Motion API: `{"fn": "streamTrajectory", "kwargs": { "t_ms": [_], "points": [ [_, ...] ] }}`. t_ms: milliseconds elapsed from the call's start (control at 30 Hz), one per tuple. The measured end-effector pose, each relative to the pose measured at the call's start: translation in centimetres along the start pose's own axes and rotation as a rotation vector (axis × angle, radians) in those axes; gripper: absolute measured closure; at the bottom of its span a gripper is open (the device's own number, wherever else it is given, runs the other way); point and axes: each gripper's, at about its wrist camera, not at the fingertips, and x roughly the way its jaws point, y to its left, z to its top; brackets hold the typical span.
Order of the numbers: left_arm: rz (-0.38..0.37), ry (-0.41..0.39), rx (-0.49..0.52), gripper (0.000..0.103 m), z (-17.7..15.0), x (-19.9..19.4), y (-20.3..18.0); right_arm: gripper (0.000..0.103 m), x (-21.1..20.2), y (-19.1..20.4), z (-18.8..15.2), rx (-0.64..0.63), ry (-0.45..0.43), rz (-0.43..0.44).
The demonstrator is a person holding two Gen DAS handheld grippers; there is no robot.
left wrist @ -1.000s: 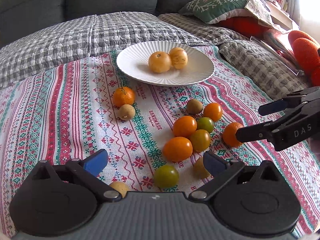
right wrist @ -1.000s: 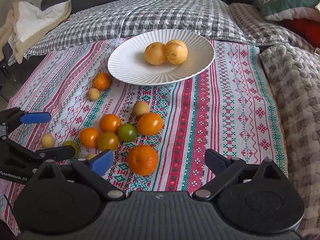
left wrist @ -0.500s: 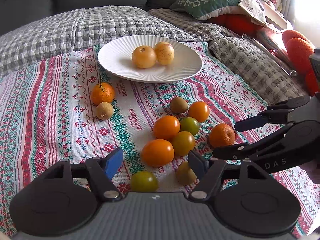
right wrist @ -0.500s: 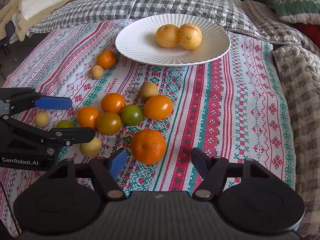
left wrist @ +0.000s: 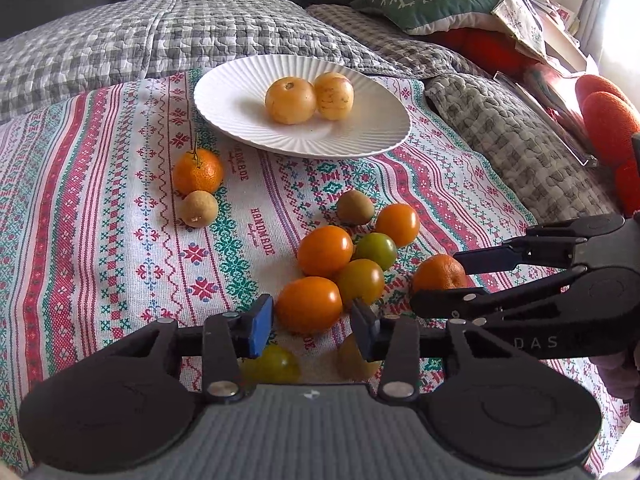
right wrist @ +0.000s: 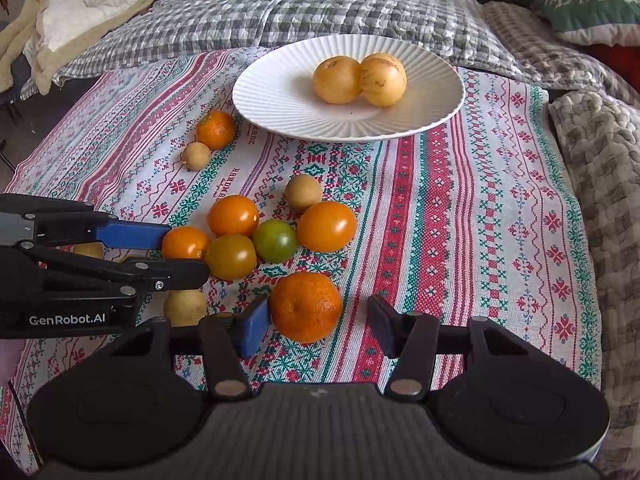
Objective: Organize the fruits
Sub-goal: 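Grasp an orange tomato with the left tool while the right tool grasps a mandarin, then carry the tomato and mandarin onto the white plate and open both tools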
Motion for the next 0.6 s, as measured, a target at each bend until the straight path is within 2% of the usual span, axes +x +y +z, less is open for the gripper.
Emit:
{"fn": "streamTrajectory", "kwargs": {
  "t_ms": [133,600],
  "points": [
    [-0.005,0.004,-0.016,0.073,0.14,-0.01,0.23,0.068,-0.07,-0.07,0.02,0.01,-0.004,0.031],
    [-0.014,-0.011,-0.013,0.074,0.33,-0.89,-0.13,0.069,-0.87,-0.33,0.15,0.038,-0.037,0.049]
  ]
}}
